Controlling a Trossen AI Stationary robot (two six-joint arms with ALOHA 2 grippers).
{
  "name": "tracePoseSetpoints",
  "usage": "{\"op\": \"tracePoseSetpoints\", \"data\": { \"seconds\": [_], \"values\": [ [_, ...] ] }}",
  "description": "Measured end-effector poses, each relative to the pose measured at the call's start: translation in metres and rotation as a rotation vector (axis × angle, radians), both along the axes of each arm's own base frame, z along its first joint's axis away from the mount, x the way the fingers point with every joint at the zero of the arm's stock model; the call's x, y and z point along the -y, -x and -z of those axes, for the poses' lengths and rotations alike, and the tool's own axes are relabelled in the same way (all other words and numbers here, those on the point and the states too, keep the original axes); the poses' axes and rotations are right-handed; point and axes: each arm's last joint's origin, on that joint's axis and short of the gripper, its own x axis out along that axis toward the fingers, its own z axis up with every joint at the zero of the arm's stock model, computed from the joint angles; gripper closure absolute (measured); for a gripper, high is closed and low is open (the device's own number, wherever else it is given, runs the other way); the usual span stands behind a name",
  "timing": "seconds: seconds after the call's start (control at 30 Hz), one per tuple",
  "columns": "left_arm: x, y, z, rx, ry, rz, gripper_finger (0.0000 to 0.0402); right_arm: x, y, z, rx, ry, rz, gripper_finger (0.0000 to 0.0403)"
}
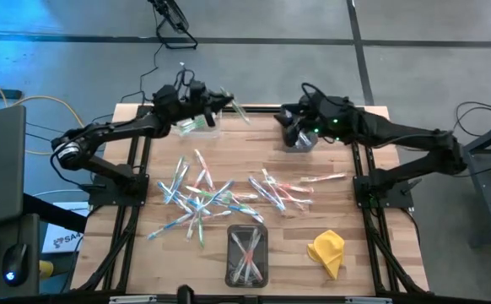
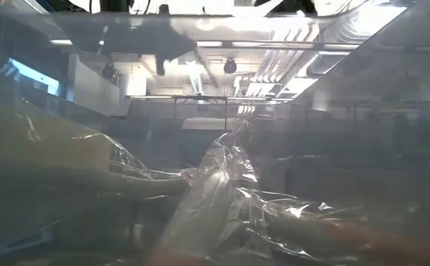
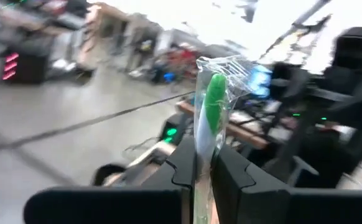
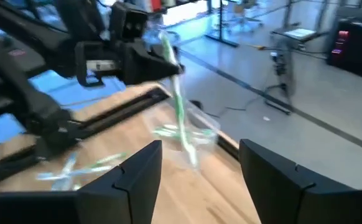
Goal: Pick & Place Toothbrushes
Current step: Put the green toothbrush into the transparent bin
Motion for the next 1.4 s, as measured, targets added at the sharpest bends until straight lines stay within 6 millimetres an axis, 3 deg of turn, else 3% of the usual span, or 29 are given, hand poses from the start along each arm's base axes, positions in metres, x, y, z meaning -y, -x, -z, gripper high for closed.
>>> {"op": "tracePoseSetpoints", "data": {
  "seconds": [0.17,0.5,0.73,1.1,1.4],
  "values": [
    [-0.017,0.021,0.007,-0.110,0.109,-0.118,0.0382,0.002,0.004,0.005,-0.046,-0.025,0.050,0.0199],
    [-0.024,0.057,0.002,-0.304,0.151,-0.381,0.0382,0.011,-0.005,0.028,-0.179,-0.086,0.093,0.0199],
    [-0.021,0.065,-0.006,-0.467,0.193,-0.528,0.0382,0.021,-0.012,0.037,-0.208,-0.100,0.135,0.0199],
    [-0.017,0.074,0.013,-0.699,0.260,-0.616,0.0382,0.029,-0.013,0.040,-0.219,-0.109,0.155,0.0199],
    [-0.021,0.073,0.022,-0.787,0.252,-0.674,0.0372,0.029,-0.013,0.040,-0.220,-0.110,0.155,0.0199]
  ]
}}
